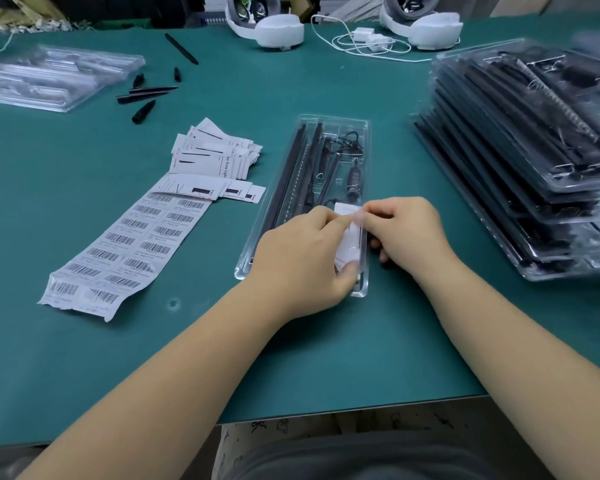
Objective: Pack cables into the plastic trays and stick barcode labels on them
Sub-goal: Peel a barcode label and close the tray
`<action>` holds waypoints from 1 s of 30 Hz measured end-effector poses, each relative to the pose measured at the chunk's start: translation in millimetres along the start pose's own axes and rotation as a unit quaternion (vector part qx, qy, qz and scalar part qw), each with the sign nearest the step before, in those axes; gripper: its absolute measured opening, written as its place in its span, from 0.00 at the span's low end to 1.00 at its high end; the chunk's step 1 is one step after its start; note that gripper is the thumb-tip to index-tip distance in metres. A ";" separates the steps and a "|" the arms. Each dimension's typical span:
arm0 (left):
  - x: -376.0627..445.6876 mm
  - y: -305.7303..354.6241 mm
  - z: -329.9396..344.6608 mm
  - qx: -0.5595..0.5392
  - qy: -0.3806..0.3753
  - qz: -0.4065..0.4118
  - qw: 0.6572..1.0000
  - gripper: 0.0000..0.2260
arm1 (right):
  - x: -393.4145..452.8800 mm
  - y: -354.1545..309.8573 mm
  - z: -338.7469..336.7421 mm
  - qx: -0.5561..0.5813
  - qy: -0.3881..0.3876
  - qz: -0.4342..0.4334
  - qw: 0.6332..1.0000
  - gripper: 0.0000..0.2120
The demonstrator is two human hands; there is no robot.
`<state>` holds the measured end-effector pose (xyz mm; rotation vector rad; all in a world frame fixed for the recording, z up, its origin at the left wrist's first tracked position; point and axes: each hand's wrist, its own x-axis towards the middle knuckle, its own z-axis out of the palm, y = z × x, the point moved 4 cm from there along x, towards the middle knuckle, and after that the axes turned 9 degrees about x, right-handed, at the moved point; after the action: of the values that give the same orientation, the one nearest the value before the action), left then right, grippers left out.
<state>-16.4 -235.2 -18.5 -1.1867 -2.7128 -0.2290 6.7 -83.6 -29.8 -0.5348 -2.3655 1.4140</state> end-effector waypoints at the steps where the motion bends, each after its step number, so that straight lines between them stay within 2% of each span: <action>1: 0.2 -0.3 1.0 0.010 -0.006 0.002 1.000 0.26 | -0.6 0.6 -3.2 -0.035 -0.026 -0.025 0.999 0.08; 3: 0.5 0.0 1.2 0.015 -0.008 0.005 1.000 0.26 | -2.7 2.1 -10.1 -0.089 -0.058 -0.060 0.993 0.03; 8: -0.4 -0.1 -0.5 0.014 -0.011 0.011 1.000 0.28 | -7.8 -1.9 -9.0 -0.227 -0.076 -0.150 0.959 0.14; 11: -3.1 -2.9 -3.6 -0.012 -0.018 0.047 0.999 0.32 | -10.8 -2.2 -7.2 -0.235 -0.081 -0.143 0.958 0.17; 14: -8.0 -11.4 -7.5 -0.103 -0.094 0.083 0.987 0.40 | -14.3 -4.5 -5.8 -0.243 -0.075 -0.128 0.959 0.27; 16: -8.9 -19.4 -10.7 -0.154 -0.110 0.080 0.979 0.44 | -15.8 -5.2 -2.5 -0.248 -0.073 -0.115 0.959 0.31; 20: -7.4 -29.6 -9.4 -0.095 -0.123 0.054 0.986 0.39 | -15.3 -3.5 3.9 -0.219 -0.051 -0.088 0.970 0.32; 26: -5.0 -37.9 -11.7 -0.088 -0.113 0.052 0.988 0.37 | -15.1 -1.2 12.2 -0.205 -0.026 -0.064 0.976 0.31; 30: -1.7 -41.3 -8.9 -0.122 -0.104 0.015 0.987 0.31 | -13.4 1.2 12.2 -0.176 -0.046 -0.059 0.982 0.35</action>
<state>-44.9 -266.0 -13.1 -1.3866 -2.9081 -0.4706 12.9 -98.8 -37.5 -0.4142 -2.6914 0.9928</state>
